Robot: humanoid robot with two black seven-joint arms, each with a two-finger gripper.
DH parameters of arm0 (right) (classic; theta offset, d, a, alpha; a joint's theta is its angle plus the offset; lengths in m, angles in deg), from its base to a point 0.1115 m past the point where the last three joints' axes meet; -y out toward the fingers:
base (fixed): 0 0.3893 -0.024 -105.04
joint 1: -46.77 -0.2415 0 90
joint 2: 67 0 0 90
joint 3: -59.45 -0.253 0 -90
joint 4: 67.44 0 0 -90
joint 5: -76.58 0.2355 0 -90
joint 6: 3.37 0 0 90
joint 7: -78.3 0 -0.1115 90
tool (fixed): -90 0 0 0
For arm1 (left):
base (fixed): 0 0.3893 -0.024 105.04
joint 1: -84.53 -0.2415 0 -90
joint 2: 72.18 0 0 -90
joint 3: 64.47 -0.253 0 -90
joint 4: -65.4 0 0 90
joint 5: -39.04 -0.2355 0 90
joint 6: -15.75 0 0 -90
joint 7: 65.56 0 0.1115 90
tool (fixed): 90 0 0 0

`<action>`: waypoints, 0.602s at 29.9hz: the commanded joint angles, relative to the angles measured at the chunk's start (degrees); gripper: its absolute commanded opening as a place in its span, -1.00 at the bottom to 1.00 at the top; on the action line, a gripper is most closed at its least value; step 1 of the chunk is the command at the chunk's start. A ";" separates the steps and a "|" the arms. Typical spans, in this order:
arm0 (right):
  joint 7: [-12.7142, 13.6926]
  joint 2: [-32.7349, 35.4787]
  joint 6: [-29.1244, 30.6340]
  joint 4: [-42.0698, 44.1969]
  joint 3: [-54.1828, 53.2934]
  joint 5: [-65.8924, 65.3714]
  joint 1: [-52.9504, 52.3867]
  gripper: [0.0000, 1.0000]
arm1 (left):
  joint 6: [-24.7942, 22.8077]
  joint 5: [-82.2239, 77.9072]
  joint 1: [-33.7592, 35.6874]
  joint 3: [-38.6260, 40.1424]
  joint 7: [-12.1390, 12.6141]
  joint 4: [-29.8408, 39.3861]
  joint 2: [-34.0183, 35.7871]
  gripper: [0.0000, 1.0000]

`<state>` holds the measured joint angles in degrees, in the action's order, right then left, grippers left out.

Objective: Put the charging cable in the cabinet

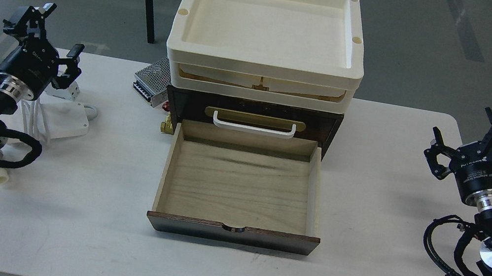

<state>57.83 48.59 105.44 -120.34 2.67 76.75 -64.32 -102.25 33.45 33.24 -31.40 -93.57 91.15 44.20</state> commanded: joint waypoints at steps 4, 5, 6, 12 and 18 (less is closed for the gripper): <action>0.00 -0.01 -0.09 0.00 0.00 0.00 -0.01 0.99 | 0.00 0.05 -0.47 -0.02 0.00 -0.44 0.08 1.00; 0.00 -0.01 -0.09 0.00 0.00 0.00 -0.01 0.99 | 0.00 0.40 -0.38 0.41 0.00 -0.61 0.08 1.00; 0.00 -0.01 -0.09 0.00 0.00 0.00 -0.01 0.99 | 0.00 0.41 -0.21 0.68 0.00 -0.79 0.16 1.00; 0.00 -0.01 -0.09 0.00 0.00 0.00 -0.01 0.99 | 0.00 0.85 1.46 2.44 0.00 -4.39 0.87 1.00; 0.00 -0.01 -0.09 0.00 0.00 0.00 -0.01 0.99 | 0.00 0.41 3.84 1.74 0.00 -6.68 6.84 0.95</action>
<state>57.83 48.58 105.31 -120.34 2.67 76.76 -64.33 -102.25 34.09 36.68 -29.42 -93.56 85.06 48.75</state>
